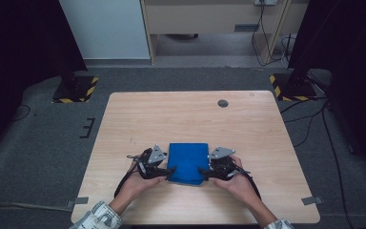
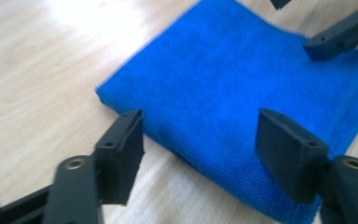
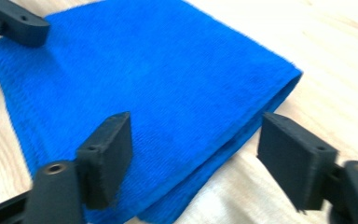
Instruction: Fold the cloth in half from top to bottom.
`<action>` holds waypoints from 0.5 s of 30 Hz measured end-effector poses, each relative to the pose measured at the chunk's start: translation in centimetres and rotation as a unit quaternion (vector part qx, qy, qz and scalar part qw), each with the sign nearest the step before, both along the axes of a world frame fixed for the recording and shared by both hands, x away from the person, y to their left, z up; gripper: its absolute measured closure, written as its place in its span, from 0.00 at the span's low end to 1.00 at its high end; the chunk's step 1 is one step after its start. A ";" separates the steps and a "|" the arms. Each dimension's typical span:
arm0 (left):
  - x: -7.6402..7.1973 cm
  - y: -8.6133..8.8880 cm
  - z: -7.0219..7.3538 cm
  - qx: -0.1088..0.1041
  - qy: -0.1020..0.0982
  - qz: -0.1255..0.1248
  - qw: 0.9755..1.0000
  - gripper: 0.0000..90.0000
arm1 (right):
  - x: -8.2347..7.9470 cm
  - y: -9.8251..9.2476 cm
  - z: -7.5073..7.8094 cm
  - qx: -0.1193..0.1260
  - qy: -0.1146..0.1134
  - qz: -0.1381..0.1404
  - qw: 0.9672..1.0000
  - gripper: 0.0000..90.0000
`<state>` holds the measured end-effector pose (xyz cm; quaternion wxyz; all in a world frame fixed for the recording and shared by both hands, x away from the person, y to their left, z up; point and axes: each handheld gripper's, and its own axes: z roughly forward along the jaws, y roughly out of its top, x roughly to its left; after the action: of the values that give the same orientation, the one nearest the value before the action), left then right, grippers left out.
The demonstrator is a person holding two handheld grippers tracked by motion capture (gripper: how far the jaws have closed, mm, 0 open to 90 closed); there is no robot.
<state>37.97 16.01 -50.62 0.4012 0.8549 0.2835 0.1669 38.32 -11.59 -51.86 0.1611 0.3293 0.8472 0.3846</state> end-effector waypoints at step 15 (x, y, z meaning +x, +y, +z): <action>1.5 2.3 0.8 -0.041 0.003 0.064 0.997 0.09 | 2.7 -1.4 1.2 0.021 -0.004 -0.048 0.999 0.14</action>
<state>39.50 18.28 -49.80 0.4237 0.8183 0.3452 0.1780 40.98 -13.03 -50.64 0.1756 0.3716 0.8214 0.3955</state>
